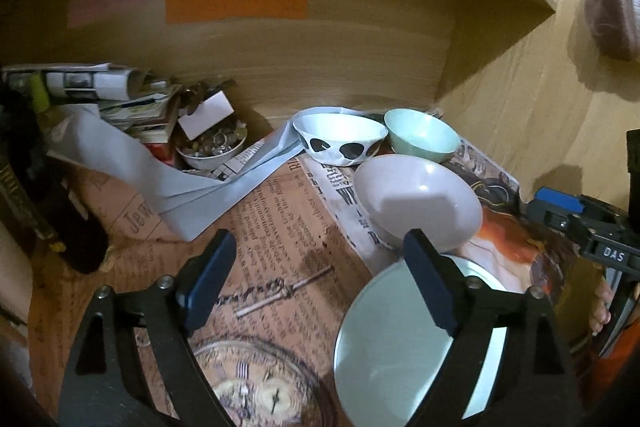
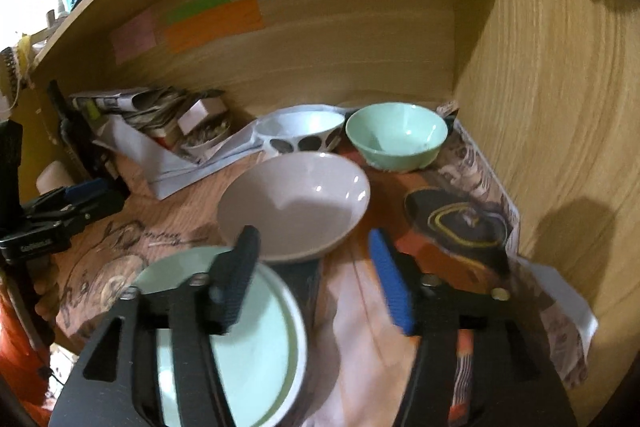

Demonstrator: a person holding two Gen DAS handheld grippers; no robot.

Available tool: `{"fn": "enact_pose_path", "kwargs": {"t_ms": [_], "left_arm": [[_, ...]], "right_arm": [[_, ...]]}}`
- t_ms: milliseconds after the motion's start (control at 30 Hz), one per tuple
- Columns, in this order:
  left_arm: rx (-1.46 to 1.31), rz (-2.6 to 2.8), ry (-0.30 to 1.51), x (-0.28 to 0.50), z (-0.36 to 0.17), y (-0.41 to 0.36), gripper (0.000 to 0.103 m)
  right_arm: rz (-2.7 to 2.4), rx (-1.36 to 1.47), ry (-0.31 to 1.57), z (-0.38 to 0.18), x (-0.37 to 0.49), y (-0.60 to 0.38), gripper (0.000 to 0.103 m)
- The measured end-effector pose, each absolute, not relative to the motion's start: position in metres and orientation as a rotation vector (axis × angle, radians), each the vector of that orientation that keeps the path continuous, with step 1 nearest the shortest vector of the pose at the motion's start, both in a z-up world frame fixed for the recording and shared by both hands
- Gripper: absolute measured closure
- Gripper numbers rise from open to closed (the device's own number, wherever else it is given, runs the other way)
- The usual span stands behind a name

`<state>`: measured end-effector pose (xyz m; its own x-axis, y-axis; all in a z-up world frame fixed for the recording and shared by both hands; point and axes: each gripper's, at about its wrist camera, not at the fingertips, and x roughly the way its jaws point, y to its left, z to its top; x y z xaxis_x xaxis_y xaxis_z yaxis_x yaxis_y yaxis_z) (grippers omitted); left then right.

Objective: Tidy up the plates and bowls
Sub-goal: 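Move both tools to the pale pink bowl and grasp its rim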

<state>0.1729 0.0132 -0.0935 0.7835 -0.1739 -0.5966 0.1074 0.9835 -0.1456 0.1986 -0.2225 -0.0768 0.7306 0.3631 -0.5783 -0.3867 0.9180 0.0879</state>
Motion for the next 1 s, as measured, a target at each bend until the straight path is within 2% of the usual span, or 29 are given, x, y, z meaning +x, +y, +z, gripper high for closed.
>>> {"fn": "enact_pose_path", "kwargs": {"t_ms": [733,800,867,933,1000], "left_arm": [[-0.073,-0.254,0.844,0.282,-0.135,-0.024,0.018],[-0.065,-0.259,0.862,0.288,-0.139,-0.028,0.023],[-0.06,-0.27,0.881,0.293,-0.143,-0.032,0.036],[-0.064,-0.284,0.901,0.298,-0.147,-0.034,0.04],[-0.065,-0.297,0.914,0.302,-0.151,-0.037,0.042]], "right_arm": [[0.401,-0.012,0.771,-0.12,0.29,-0.22,0.042],[0.406,-0.008,0.781,-0.123,0.294,-0.22,0.042],[0.418,0.004,0.798,-0.126,0.297,-0.221,0.042],[0.418,0.009,0.806,-0.129,0.299,-0.22,0.042],[0.422,0.012,0.813,-0.132,0.3,-0.22,0.049]]}}
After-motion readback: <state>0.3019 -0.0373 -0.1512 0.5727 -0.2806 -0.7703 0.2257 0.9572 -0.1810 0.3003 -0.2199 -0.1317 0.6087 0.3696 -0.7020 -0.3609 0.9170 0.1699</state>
